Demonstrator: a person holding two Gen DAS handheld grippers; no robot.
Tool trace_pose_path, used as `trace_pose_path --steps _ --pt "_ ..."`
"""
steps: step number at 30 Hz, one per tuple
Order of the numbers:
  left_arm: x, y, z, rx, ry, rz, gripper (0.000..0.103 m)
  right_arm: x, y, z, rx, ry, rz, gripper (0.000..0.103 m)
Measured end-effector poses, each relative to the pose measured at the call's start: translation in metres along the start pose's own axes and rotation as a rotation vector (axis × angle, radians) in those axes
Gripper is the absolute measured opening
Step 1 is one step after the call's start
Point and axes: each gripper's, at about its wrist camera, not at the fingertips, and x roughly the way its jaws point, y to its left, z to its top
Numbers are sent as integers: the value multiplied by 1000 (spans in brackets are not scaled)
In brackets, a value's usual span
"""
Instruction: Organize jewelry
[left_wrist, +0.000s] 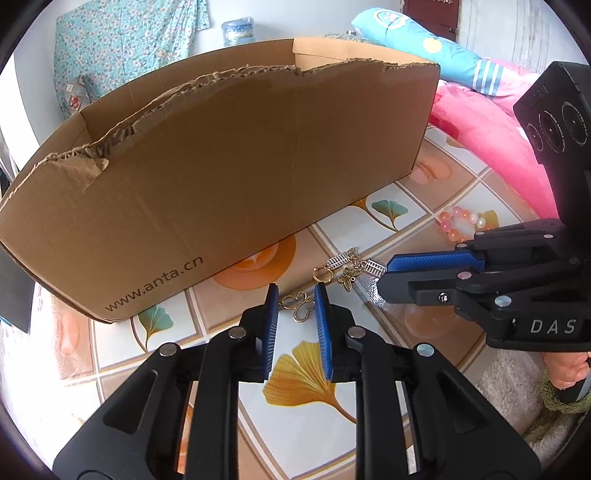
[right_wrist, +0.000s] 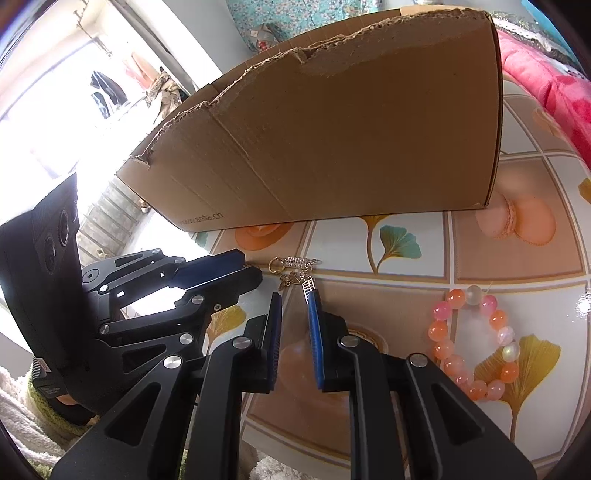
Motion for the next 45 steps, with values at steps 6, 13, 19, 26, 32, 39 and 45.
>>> trace_pose_path --steps 6,13,19,26,32,39,45 --pt "-6 8 -6 -15 5 9 6 -6 7 0 -28 -14 -8 15" --pt "-14 27 -18 -81 5 -3 6 -6 17 2 -59 -4 -8 16" --pt "-23 39 -25 -123 -21 -41 26 3 19 4 -58 19 3 16" --pt "-17 37 -23 -112 -21 -6 26 3 20 7 -70 21 12 16" --pt "-16 26 -21 -28 -20 31 20 0 16 6 -63 15 6 16" --pt "-18 24 -21 -15 -21 17 11 1 16 5 -58 15 0 16" --pt "-16 25 -20 -32 -23 7 3 2 19 7 -62 15 1 16"
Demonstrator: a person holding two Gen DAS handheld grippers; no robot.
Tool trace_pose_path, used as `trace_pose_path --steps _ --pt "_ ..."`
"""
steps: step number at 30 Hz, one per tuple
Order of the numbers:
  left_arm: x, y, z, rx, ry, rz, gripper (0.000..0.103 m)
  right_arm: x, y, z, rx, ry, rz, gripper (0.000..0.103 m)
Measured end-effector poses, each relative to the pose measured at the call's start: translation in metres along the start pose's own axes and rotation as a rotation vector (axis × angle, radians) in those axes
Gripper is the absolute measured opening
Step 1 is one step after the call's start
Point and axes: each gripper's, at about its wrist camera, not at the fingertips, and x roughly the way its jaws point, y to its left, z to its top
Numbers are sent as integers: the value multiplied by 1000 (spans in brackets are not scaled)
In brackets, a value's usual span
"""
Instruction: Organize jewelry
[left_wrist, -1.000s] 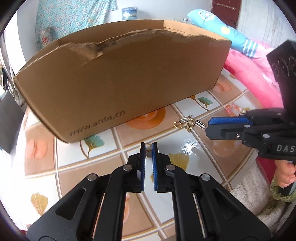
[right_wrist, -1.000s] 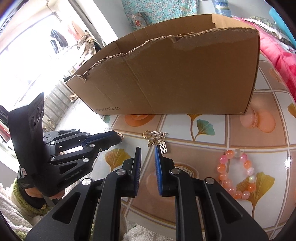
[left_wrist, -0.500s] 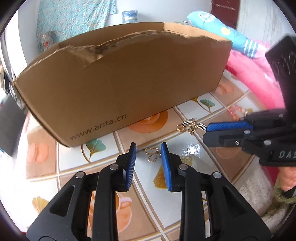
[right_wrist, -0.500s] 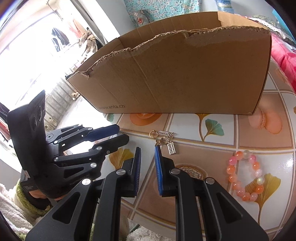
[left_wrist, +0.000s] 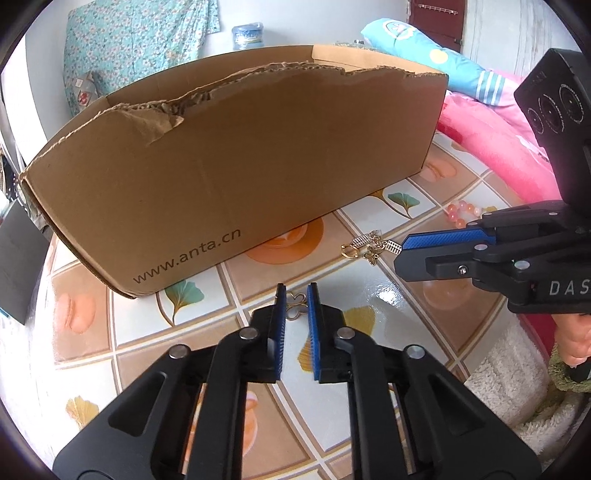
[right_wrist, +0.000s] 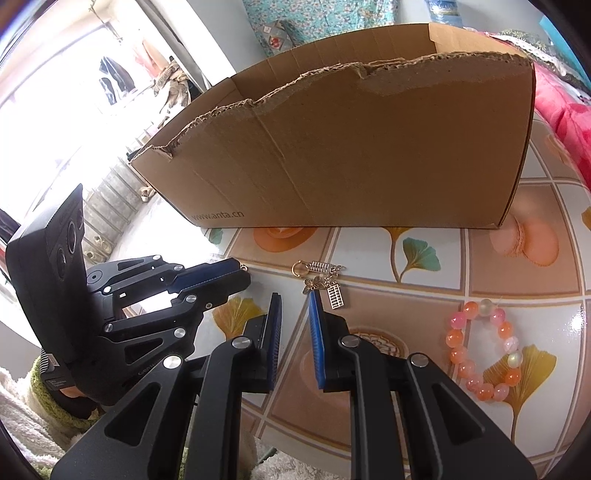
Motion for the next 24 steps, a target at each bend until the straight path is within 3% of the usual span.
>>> trace_pose_path --steps 10,14,24 --pt "-9 11 -5 -53 -16 -23 2 -1 4 1 -12 2 0 16" --pt "-9 17 -7 -65 -8 17 2 -1 5 1 -13 2 3 16" --pt "-3 -6 -7 -3 7 16 2 -1 4 0 -6 3 11 16"
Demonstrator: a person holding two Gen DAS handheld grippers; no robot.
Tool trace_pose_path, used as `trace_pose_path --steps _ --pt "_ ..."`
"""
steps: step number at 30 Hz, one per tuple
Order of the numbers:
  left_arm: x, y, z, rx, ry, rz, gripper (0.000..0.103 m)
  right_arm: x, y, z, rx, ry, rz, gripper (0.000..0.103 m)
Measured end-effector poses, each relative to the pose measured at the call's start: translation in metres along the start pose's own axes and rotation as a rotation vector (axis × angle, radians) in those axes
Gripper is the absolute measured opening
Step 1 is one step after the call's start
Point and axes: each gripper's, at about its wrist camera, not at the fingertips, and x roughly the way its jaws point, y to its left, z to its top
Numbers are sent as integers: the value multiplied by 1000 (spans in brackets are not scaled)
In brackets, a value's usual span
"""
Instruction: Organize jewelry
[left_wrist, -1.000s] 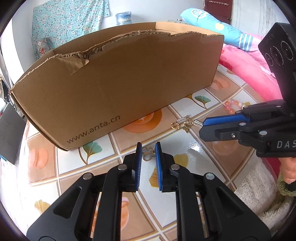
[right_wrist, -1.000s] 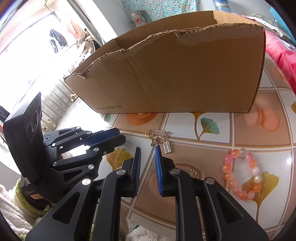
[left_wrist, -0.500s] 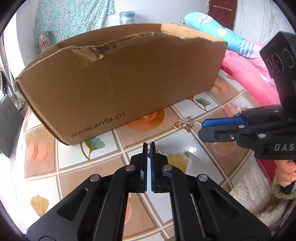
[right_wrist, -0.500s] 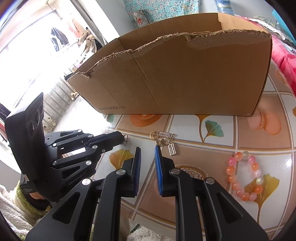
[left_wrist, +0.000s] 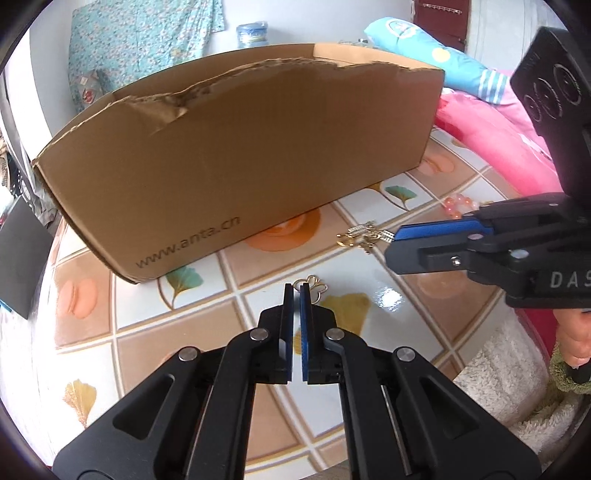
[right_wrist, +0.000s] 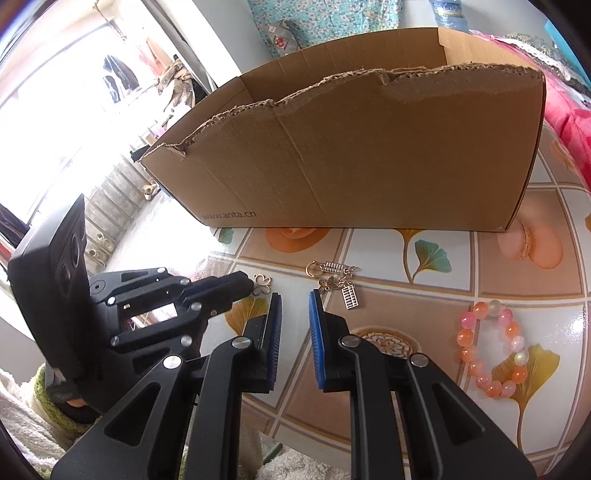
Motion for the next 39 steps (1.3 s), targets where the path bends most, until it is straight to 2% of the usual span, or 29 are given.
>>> trace_pose_path --steps 3,4,5,7,8,14,19,22,25,27,35,39 --pt "-1 1 1 -11 3 -9 3 -1 -2 -1 2 0 3 16" --pt "-2 2 1 -19 0 -14 7 -1 -2 -1 2 0 4 16" --pt "-4 3 2 -27 -3 -19 16 -1 -3 -1 4 0 5 16" --pt "-6 4 4 -51 -14 -40 27 -1 -4 -2 8 -2 8 16" --pt "-5 4 5 -56 -11 -46 28 -1 -5 -2 11 -3 9 16" --pt "4 -5 7 -48 6 -12 27 -3 -9 -3 21 -10 17 16" --pt "5 -11 9 -26 9 25 19 -5 -14 -5 33 -18 18 16" --pt "5 -11 10 -27 11 32 19 -6 -17 -5 40 -21 20 16" --pt "5 -10 10 -33 10 24 18 -5 -17 -5 42 -19 21 16" --pt "3 -7 9 -36 4 12 4 -5 -17 -5 39 -20 19 16" --pt "1 3 6 -73 -1 -30 4 -4 -12 -3 25 -13 9 16" --pt "-7 8 1 -92 -28 -39 4 2 -1 -1 -4 2 17 16"
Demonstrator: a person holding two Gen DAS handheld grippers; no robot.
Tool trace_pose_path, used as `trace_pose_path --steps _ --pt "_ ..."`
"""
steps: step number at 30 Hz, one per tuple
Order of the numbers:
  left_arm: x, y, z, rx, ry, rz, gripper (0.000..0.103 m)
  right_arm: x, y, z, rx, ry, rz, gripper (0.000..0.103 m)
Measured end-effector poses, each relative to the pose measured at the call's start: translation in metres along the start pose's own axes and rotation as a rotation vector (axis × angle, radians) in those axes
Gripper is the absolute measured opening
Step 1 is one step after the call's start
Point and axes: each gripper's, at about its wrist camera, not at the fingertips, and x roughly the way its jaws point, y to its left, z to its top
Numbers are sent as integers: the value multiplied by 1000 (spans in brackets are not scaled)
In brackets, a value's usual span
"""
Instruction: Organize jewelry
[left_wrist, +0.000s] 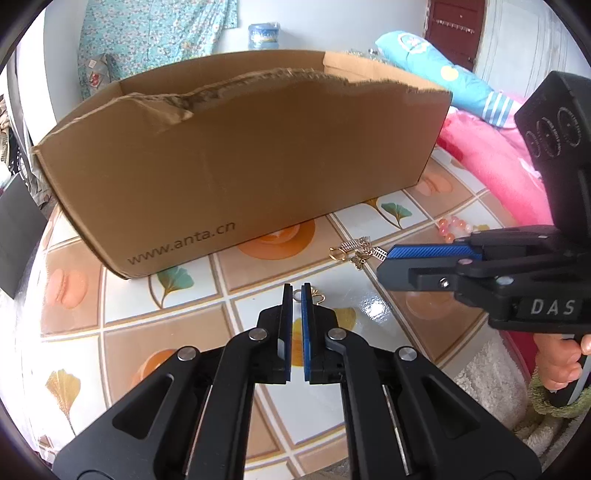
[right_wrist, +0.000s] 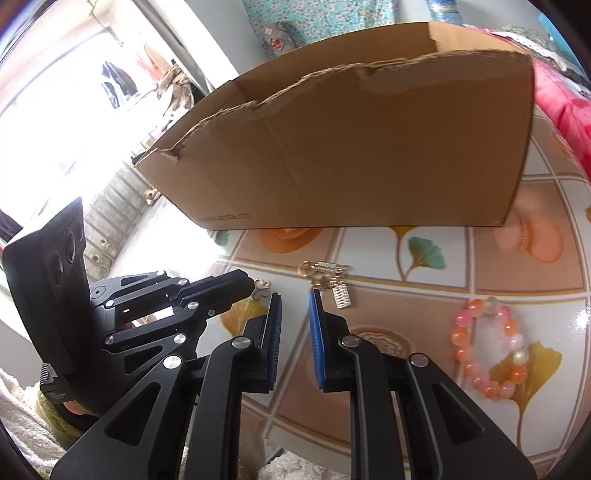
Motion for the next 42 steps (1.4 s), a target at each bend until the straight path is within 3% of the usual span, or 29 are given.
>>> trace_pose_path --steps 5,13,17,23,25,42 --pt "-6 13 -5 -30 -10 26 4 12 27 3 -114 5 -29 25" --pt "-11 34 -15 -45 -15 36 5 38 56 6 -430 52 -112 25" --pt "-11 37 -17 -48 -25 23 5 47 59 11 -526 105 -84 25" --pt "-10 38 -19 -54 -39 6 5 54 63 18 -558 161 -75 24" --pt "-10 38 -19 -53 -42 3 5 57 65 22 -547 176 -73 16" --pt "-15 45 -23 -63 -54 -7 5 55 58 28 -447 160 -59 14"
